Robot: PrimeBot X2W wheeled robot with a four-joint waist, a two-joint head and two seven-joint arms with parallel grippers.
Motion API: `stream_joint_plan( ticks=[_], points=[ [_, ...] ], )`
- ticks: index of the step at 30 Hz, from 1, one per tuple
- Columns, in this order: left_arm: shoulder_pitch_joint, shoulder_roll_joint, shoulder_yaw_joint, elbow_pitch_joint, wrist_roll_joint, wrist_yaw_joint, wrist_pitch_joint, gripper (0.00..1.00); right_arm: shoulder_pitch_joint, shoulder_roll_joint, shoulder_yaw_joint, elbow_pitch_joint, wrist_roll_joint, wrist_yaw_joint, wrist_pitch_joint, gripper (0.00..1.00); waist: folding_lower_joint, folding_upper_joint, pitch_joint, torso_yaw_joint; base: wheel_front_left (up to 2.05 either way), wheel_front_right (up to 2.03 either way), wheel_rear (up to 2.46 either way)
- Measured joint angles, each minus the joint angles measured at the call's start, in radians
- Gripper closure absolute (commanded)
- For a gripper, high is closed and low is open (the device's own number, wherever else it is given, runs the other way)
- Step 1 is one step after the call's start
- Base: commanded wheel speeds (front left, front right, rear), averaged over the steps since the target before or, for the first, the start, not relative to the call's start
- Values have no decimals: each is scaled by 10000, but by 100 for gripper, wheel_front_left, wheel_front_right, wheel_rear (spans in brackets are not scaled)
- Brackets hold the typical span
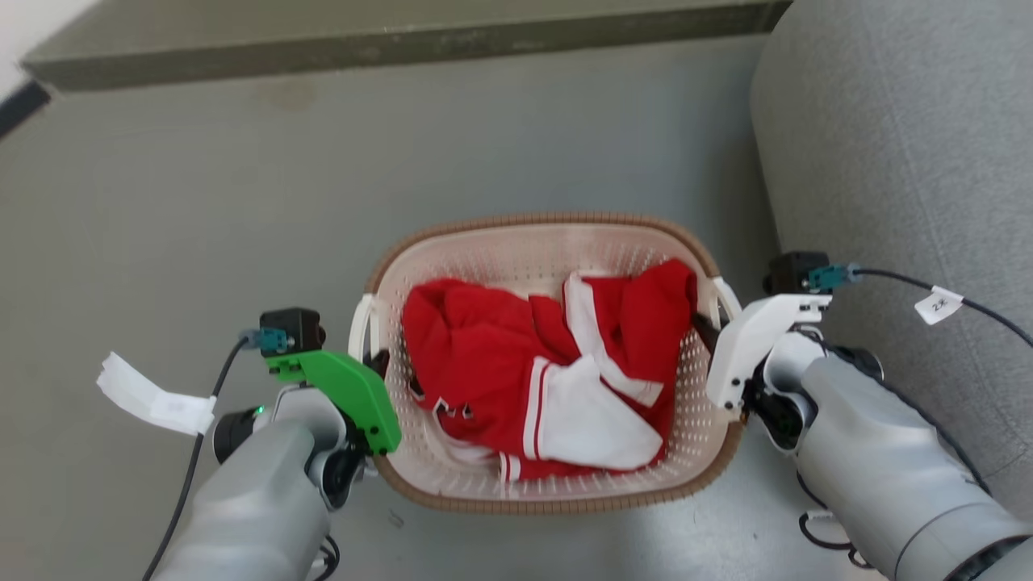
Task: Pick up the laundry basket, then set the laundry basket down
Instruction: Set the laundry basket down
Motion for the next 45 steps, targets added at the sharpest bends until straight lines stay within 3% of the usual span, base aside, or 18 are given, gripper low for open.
stream_joint_plan(
  ticks=[23,45],
  points=[
    [-2025,0,251,-437,27,75,-1202,100,-1822,-466,-184,-339,-155,23,-1501,100,1,0,3028,59,0,0,0],
    [-3809,33,251,-698,38,265,-1453,100,-3446,-740,-376,-376,-169,42,-2144,100,2,0,5839,178,0,0,0]
  ],
)
